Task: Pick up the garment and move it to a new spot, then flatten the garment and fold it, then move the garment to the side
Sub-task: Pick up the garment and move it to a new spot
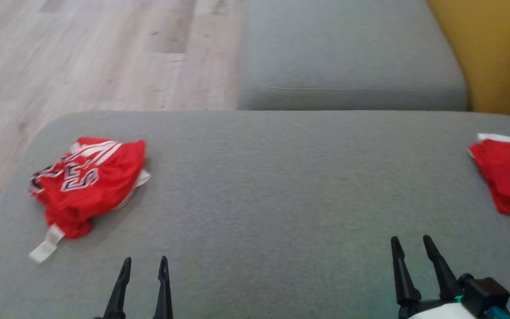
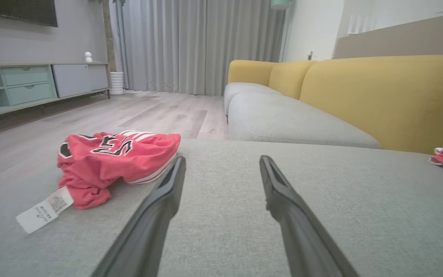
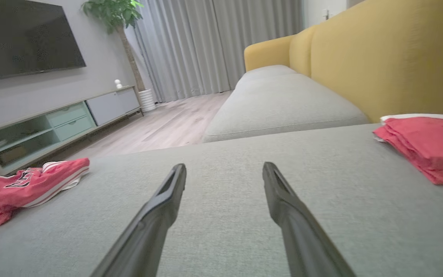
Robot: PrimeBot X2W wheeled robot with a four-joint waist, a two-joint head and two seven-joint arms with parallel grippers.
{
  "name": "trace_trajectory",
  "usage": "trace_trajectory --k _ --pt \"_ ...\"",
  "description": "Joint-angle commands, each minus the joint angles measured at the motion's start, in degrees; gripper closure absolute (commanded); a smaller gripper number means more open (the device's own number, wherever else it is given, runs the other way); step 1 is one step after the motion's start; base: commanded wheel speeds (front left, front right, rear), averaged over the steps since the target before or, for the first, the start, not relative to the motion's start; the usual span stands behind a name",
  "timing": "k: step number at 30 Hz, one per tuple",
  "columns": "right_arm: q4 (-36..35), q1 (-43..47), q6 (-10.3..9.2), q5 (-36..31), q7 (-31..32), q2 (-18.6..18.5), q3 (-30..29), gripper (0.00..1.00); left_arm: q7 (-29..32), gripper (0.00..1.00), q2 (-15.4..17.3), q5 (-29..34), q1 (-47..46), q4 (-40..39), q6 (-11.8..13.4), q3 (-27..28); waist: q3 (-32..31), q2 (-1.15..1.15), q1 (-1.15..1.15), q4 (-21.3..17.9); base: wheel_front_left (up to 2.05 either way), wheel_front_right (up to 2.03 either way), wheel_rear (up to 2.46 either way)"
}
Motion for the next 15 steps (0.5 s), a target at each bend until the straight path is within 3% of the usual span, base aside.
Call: trace_trajectory --k 1,11,15 --pt "-1.9 -1.5 -0.05 -0.2 -0.6 -0.3 1.4 0.00 -0.3 0.00 -0.2 0.5 -2.1 -1.7 -0.1 2.3 0.1 0.00 0.00 3.5 0.00 0.00 0.00" --pt "-2.5 -1.2 -0.05 1.0 -0.6 -0.2 2.0 0.00 -0.3 0.00 -0.2 1.6 -1.2 -2.2 -0.9 5.0 0.5 0.00 0.00 16.9 0.00 0.00 0.00" --pt "-2.5 -2.6 -0.05 0.8 -0.6 -0.2 3.1 0.00 -0.3 0.00 -0.2 0.9 -1.3 -3.5 0.2 6.8 2.6 0.00 0.00 19.9 0.00 0.00 0.00"
